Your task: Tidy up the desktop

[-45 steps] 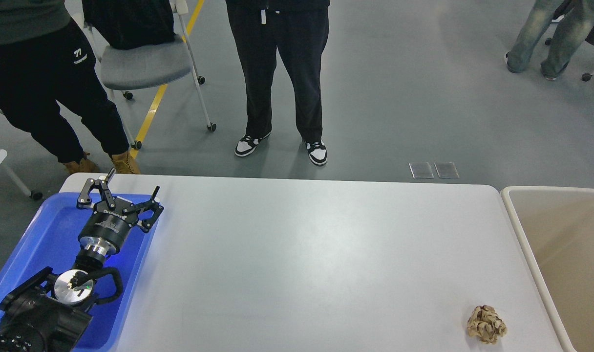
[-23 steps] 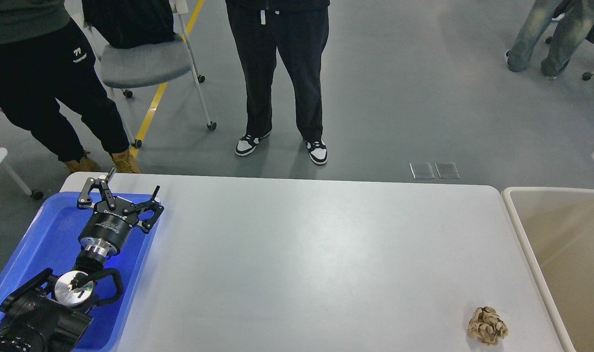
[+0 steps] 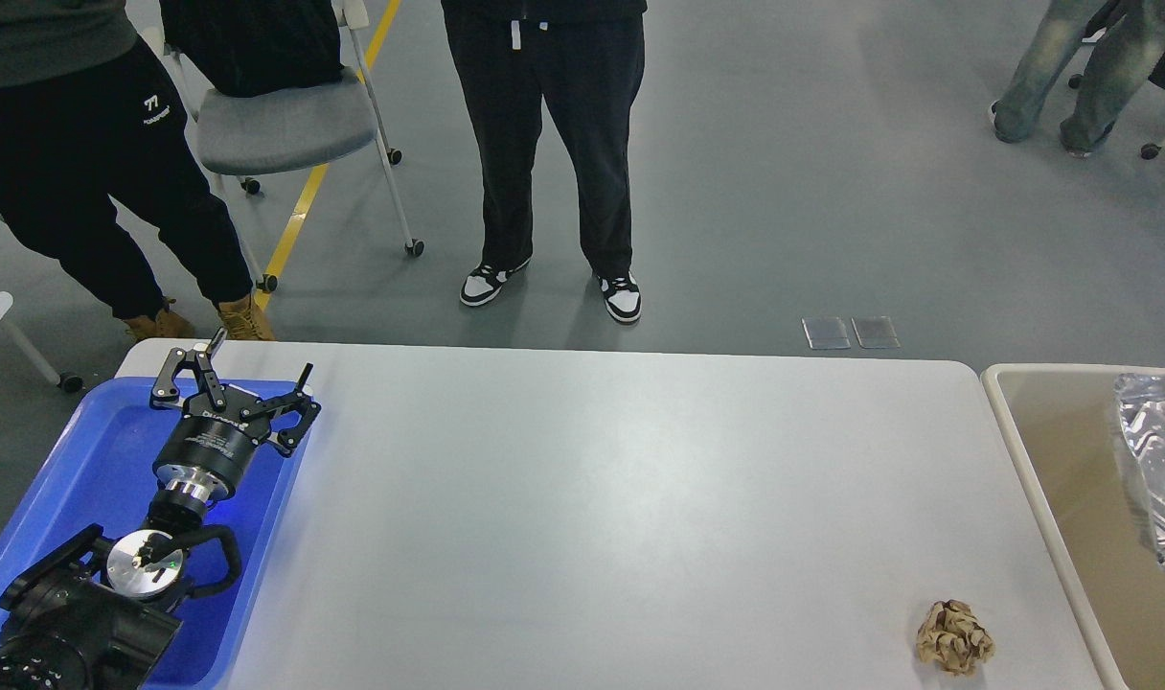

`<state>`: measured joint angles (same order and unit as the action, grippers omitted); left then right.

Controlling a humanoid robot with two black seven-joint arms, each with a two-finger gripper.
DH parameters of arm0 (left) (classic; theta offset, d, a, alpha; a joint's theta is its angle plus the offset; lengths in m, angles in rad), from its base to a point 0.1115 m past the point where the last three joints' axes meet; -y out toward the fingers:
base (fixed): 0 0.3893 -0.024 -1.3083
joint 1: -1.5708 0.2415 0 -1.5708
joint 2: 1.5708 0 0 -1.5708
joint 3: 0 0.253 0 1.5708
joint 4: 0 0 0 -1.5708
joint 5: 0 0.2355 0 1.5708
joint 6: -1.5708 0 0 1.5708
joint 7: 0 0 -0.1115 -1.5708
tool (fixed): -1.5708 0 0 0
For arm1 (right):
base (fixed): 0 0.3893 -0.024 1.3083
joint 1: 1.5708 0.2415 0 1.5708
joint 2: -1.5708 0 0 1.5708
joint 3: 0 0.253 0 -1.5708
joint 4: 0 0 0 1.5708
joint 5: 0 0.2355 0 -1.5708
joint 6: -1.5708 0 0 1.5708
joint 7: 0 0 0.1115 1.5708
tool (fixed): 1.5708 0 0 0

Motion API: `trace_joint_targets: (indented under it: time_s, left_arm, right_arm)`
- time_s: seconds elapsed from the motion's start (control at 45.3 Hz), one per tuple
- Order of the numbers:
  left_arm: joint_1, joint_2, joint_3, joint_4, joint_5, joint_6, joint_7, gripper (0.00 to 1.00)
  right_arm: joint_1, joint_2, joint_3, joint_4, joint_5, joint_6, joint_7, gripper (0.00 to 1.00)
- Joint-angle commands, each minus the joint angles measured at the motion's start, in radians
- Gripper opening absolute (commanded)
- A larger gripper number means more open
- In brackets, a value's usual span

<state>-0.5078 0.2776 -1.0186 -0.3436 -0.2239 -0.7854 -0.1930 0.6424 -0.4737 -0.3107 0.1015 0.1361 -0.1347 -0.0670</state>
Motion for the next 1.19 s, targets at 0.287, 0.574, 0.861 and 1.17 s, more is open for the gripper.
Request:
trace_joint_targets:
  time_s: [0.287, 0.574, 0.861, 1.17]
  left_arm:
    - [0.000, 0.000, 0.000, 0.000, 0.000, 0.000, 0.000, 1.00]
    - [0.000, 0.000, 0.000, 0.000, 0.000, 0.000, 0.000, 1.00]
    - [-0.002, 0.000, 0.000, 0.000, 0.000, 0.000, 0.000, 1.00]
    - [0.000, 0.000, 0.000, 0.000, 0.000, 0.000, 0.000, 1.00]
  right_arm:
    - [-0.092, 0.038, 0.042, -0.040, 0.003, -0.005, 0.006, 1.00]
    - [-0.066, 0.026, 0.050, -0.040, 0.003, 0.000, 0.004, 1.00]
    - [0.043, -0.068, 0.156, -0.033, 0.013, 0.084, 0.006, 1.00]
    - [0.246, -0.183, 0.317, -0.029, 0.013, 0.348, 0.000, 1.00]
